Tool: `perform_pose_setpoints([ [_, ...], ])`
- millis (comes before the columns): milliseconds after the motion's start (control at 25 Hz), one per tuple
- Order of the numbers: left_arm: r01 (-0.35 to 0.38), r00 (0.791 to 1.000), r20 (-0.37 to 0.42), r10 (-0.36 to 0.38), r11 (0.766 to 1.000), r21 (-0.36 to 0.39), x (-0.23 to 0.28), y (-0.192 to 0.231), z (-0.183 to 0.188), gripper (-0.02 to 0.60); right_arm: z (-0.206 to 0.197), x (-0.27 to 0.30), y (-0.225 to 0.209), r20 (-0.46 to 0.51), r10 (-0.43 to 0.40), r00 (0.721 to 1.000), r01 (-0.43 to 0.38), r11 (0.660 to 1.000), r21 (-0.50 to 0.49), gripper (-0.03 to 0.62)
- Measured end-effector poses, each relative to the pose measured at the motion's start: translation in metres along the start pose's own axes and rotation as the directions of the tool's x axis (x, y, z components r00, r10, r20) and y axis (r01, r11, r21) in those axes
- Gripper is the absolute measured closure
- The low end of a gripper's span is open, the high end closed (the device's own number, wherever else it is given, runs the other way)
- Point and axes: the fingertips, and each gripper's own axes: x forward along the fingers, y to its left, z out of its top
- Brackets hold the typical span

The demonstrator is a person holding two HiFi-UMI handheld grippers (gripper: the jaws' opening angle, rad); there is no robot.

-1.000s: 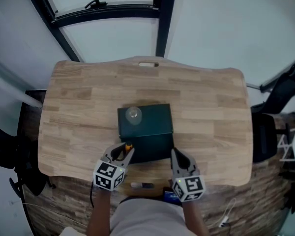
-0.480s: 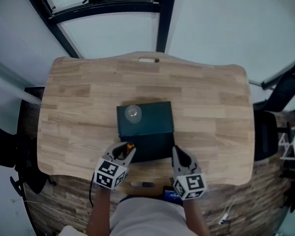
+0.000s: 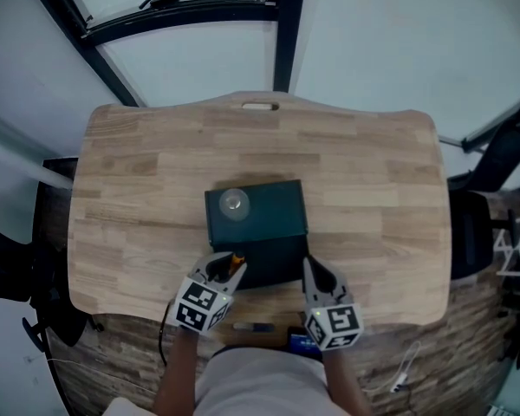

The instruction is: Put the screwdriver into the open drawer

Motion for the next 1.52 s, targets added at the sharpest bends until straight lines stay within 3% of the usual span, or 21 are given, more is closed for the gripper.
perform_pose_setpoints([
  [1520,0.131,0.979,-0.169,-0.117,0.988,0.077,0.038,-0.013,-0.01,0.472,-0.009,0.02,-0.016,-0.055,-0.011,0.998,0.013,1.0,0.028,0.597],
])
